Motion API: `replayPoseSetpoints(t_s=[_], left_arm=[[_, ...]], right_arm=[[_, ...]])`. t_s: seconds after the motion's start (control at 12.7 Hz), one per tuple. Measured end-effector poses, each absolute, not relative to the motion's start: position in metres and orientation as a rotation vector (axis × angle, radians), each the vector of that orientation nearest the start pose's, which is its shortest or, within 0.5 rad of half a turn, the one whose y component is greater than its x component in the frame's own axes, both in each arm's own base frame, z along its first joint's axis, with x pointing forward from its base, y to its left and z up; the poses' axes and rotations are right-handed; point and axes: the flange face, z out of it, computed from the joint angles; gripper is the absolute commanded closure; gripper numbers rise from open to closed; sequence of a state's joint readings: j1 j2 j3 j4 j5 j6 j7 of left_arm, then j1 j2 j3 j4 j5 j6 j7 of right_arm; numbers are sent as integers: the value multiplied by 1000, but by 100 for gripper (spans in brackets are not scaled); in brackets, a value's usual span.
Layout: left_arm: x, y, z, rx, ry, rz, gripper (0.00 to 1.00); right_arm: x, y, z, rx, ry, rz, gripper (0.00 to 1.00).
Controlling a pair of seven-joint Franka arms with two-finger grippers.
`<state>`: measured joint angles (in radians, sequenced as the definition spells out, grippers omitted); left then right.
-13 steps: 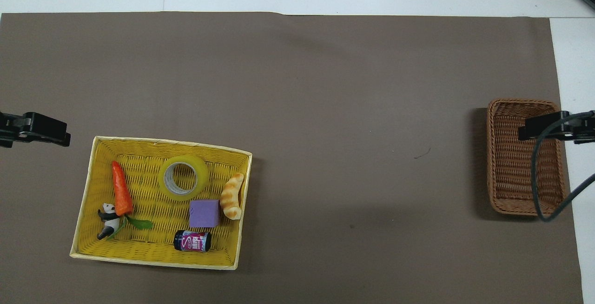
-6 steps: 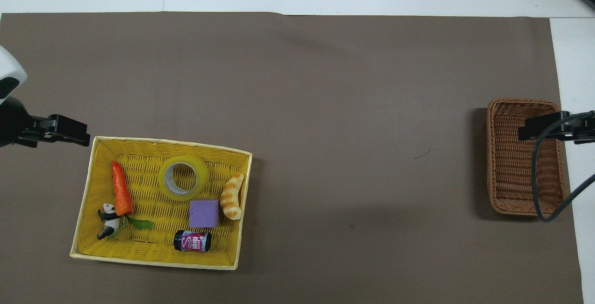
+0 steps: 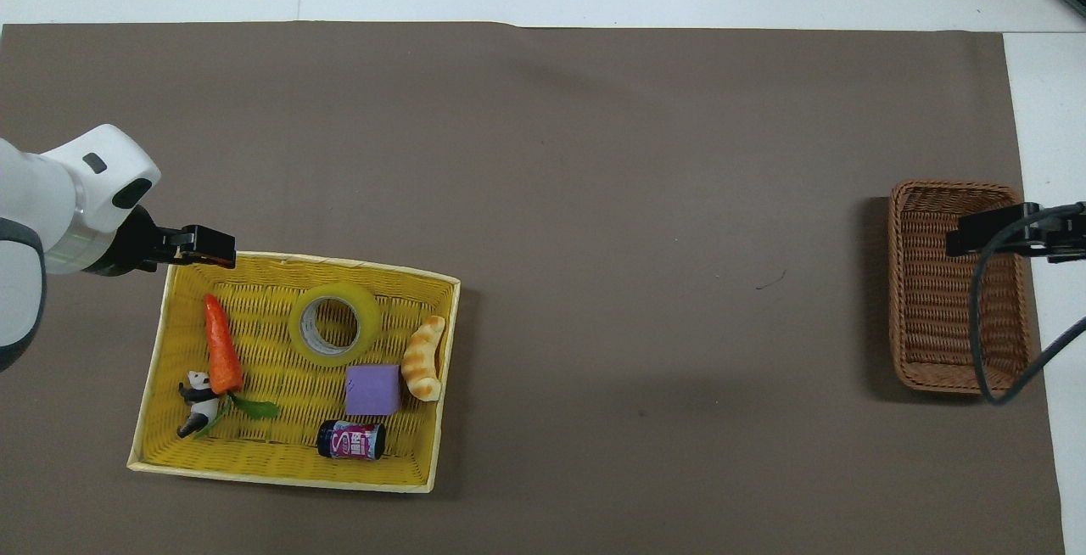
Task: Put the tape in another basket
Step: 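Reach the left gripper over the yellow tray down to the tape roll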
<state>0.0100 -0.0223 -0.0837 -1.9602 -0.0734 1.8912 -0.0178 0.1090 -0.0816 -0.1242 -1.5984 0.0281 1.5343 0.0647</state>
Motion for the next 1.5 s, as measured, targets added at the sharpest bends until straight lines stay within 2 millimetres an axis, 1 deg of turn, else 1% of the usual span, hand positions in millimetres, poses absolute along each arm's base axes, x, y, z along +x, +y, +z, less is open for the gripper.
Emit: replayPoseSetpoints(t_s=[0.32, 0.47, 0.55, 0.63, 0.71, 0.87, 0.95, 1.02, 1.1, 1.26, 1.34, 1.42, 1.5], left_arm=[[544, -46, 480, -3206, 51, 76, 0], [544, -48, 474, -3233, 33, 63, 0], [544, -50, 465, -3250, 21, 56, 0], [543, -55, 452, -3264, 16, 51, 0], [543, -62, 434, -3273, 22, 47, 0], [540, -82, 392, -3290, 39, 69, 0], [536, -89, 373, -3290, 49, 100, 0], [530, -91, 358, -3286, 54, 138, 0], [524, -90, 349, -3282, 68, 168, 0], [522, -85, 348, -3281, 89, 191, 0], [521, -84, 350, -3282, 95, 210, 8], [519, -85, 351, -3281, 100, 227, 12], [516, -86, 348, -3279, 106, 241, 22]], right_arm=[[525, -8, 652, -3101, 121, -25, 0], [525, -8, 652, -3101, 121, -25, 0], [525, -8, 652, -3101, 121, -25, 0], [525, -8, 652, -3101, 121, -25, 0], [525, -8, 652, -3101, 121, -25, 0], [525, -8, 652, -3101, 121, -25, 0], [525, -8, 652, -3101, 121, -25, 0], [525, -8, 652, -3101, 121, -25, 0], [525, -8, 652, -3101, 121, -25, 0], [525, -8, 652, -3101, 121, -25, 0], [525, -8, 652, -3101, 121, -25, 0], [525, -8, 652, -3101, 121, -25, 0], [525, -8, 652, -3101, 121, -25, 0]])
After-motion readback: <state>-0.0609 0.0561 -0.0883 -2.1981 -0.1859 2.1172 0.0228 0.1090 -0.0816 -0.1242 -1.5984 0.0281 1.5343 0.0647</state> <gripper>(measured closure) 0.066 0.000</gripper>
